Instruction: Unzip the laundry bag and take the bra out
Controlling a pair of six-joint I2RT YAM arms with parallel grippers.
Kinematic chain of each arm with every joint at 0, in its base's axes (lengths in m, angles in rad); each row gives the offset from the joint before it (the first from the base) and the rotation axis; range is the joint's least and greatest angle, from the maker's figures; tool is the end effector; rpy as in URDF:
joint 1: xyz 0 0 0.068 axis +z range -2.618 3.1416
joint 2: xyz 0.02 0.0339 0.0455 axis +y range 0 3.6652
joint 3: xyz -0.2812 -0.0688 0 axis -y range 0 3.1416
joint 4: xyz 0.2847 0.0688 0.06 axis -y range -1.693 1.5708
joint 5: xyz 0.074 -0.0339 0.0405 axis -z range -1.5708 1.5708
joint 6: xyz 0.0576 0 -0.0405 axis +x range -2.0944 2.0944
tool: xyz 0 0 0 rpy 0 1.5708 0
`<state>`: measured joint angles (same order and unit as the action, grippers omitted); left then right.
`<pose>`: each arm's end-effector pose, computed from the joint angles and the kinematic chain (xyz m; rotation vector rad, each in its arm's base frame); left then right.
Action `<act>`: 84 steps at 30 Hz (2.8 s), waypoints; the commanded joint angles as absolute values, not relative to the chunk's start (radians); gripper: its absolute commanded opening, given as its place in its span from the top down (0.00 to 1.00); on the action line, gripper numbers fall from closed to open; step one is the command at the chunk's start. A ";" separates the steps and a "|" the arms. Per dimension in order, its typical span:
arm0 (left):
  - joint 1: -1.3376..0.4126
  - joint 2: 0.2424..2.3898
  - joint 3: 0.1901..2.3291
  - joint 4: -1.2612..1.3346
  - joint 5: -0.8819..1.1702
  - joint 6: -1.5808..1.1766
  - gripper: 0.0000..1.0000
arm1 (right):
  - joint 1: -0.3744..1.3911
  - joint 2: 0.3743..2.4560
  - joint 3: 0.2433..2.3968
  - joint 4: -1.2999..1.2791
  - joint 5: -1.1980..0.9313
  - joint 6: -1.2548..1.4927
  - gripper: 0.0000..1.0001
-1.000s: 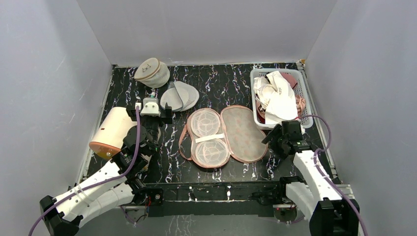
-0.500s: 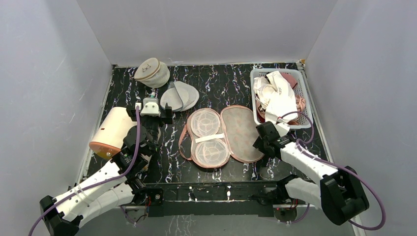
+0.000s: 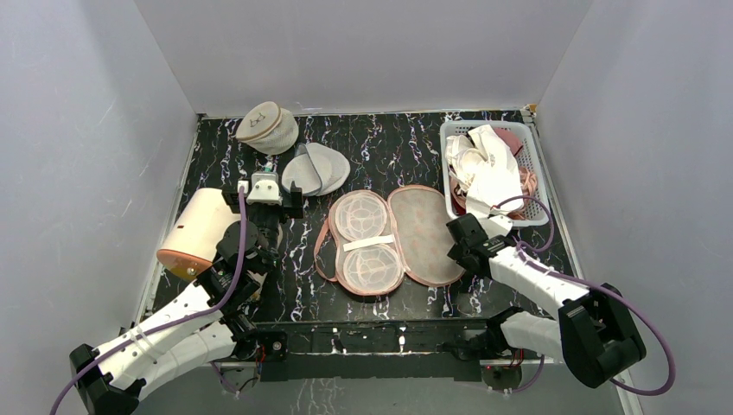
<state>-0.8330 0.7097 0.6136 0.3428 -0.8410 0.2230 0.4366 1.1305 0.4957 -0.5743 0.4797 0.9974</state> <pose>0.1696 -0.1227 0.3566 0.0100 1.4074 0.0503 0.2009 0.0644 0.1304 0.8169 2.4238 -0.1640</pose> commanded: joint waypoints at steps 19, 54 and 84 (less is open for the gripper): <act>-0.828 0.705 0.653 0.356 -0.828 0.208 0.02 | 0.579 1.064 0.586 -0.490 0.444 0.896 1.00; -0.828 0.719 0.653 0.353 -0.828 0.205 0.02 | 0.657 0.859 0.887 -0.515 0.313 0.287 1.00; -0.828 0.740 0.653 0.352 -0.832 0.207 0.02 | 0.753 1.190 0.770 -0.299 -0.371 0.211 1.00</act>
